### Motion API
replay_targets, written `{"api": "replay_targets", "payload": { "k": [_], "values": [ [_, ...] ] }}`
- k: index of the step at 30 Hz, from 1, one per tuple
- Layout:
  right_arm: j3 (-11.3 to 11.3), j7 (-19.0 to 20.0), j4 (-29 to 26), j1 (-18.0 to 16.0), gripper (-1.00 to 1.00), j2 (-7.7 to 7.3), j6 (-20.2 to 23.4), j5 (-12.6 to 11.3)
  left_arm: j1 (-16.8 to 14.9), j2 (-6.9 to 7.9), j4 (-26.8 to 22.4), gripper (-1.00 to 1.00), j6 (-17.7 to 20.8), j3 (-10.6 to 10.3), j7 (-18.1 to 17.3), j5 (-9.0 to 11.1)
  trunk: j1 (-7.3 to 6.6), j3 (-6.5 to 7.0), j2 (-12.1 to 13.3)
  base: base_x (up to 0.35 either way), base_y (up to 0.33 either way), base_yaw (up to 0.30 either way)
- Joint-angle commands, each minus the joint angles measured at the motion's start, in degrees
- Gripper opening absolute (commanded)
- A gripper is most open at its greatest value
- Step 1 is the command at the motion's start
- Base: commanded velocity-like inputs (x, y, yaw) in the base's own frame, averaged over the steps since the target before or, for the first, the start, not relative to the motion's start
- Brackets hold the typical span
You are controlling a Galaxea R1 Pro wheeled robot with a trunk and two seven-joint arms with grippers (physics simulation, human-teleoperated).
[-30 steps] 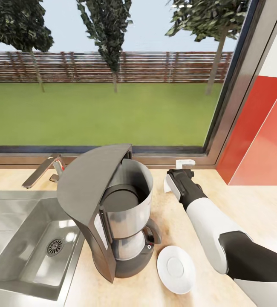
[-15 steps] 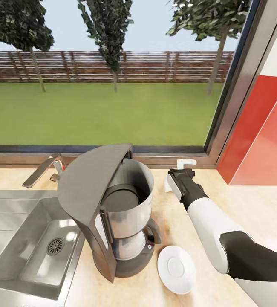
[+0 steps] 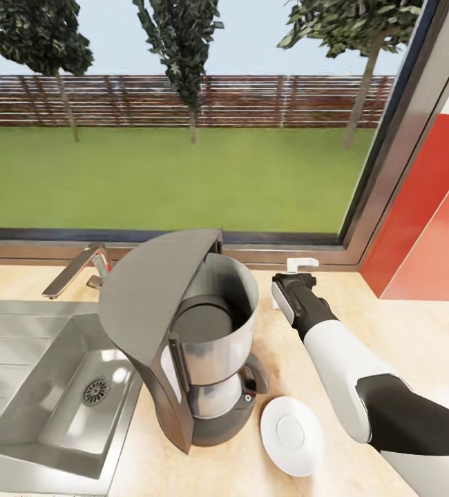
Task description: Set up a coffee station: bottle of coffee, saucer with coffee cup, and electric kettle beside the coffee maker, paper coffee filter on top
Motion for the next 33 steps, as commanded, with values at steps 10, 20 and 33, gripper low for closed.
{"api": "replay_targets", "payload": {
  "k": [10, 20, 33],
  "values": [
    [0.2, -0.4, -0.1, 0.0, 1.0, -0.12, 0.4, -0.3, 0.0, 0.04, 0.1, 1.0, -0.3, 0.3, 0.1, 0.1, 0.03, -1.0, -0.1, 0.0, 0.0, -0.025],
    [0.3, -0.4, -0.1, 0.0, 1.0, -0.13, 0.3, -0.3, 0.0, 0.04, 0.1, 1.0, -0.3, 0.3, 0.1, 0.1, 0.03, -1.9, -0.1, 0.0, 0.0, -0.121],
    [0.4, -0.4, 0.0, 0.0, 1.0, -0.04, -0.6, -0.3, 0.0, 0.05, 0.1, 1.0, -0.3, 0.3, 0.1, 0.1, 0.03, -2.73, -0.1, 0.0, 0.0, -0.066]
  ]
}}
